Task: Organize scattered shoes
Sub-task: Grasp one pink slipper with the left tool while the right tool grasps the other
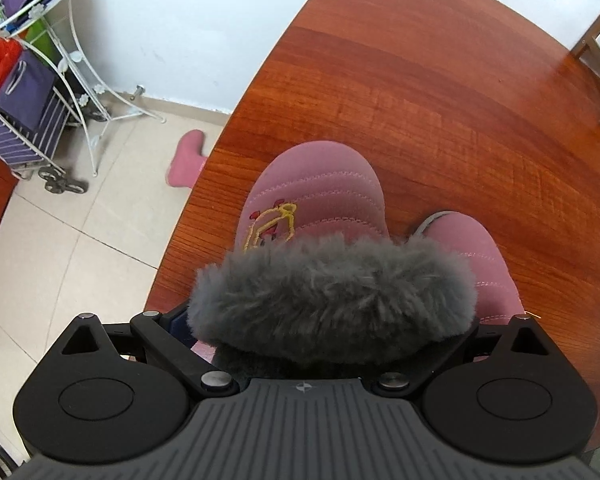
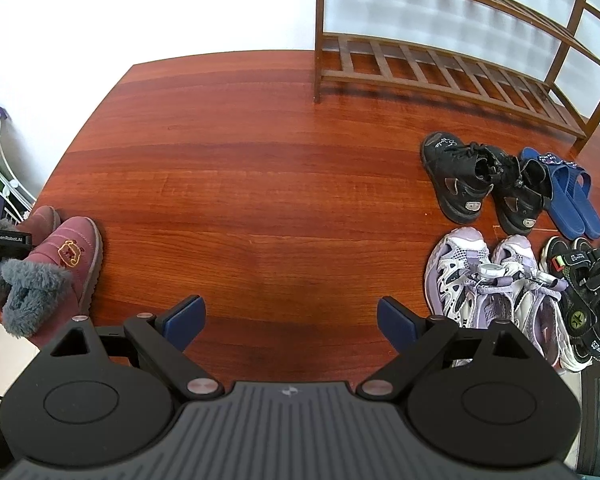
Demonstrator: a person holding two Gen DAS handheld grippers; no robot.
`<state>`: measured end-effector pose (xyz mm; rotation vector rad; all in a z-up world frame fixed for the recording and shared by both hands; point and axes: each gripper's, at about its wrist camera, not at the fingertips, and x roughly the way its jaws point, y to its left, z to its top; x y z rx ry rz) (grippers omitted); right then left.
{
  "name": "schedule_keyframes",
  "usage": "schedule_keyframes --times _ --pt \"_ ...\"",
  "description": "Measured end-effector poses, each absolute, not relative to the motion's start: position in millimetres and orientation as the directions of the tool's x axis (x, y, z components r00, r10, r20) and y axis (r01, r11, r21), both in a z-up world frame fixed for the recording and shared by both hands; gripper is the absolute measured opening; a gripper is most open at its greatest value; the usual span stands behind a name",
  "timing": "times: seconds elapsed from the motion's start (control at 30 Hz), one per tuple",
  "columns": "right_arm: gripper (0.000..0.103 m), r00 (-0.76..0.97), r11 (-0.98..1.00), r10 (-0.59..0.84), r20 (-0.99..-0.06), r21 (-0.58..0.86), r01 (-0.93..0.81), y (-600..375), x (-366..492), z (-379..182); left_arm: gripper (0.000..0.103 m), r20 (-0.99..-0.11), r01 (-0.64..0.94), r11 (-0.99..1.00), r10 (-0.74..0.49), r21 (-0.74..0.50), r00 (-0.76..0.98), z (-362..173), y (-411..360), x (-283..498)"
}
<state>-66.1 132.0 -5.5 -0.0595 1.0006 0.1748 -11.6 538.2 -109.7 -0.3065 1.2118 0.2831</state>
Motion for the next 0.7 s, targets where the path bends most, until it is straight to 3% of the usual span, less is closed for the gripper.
schedule_keyframes --times 0.23,0.7 --pt "0.095 0.514 0.972 0.159 -0.843 0.042 -0.232 158.0 -62.6 -8.9 0.079 -0.931 -0.349 0.932 0.04 -0.095 0.363 -106.3 537.1 -15.7" --pt "0.095 0.481 0.936 0.237 -0.844 0.066 -0.345 210.2 -55.4 -15.5 0.077 -0.916 -0.357 0.929 0.056 -0.097 0.396 -83.4 551.3 -43.0"
